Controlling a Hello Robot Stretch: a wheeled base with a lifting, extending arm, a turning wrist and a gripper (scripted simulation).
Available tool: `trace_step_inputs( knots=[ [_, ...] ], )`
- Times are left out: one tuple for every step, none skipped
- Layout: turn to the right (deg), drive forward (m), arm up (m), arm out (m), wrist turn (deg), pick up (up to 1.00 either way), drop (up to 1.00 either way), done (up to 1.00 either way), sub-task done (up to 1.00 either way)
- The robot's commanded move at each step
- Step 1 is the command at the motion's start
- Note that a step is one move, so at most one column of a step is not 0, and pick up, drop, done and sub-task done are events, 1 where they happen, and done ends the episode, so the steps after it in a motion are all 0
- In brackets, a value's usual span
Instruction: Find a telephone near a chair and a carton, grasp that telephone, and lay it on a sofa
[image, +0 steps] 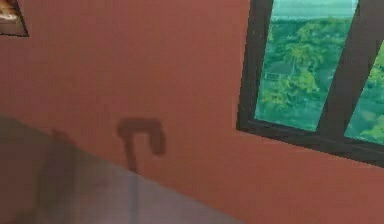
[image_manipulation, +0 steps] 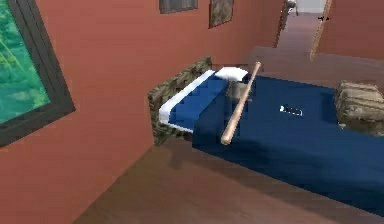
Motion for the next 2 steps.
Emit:
trace_step_inputs(
  knots=[
    [0.0,0.70,0.00,0.00,0.0,0.00,0.00,0.00,0.00],
    [-45.0,0.00,0.00,0.00,0.0,0.00,0.00,0.00,0.00]
  ],
)
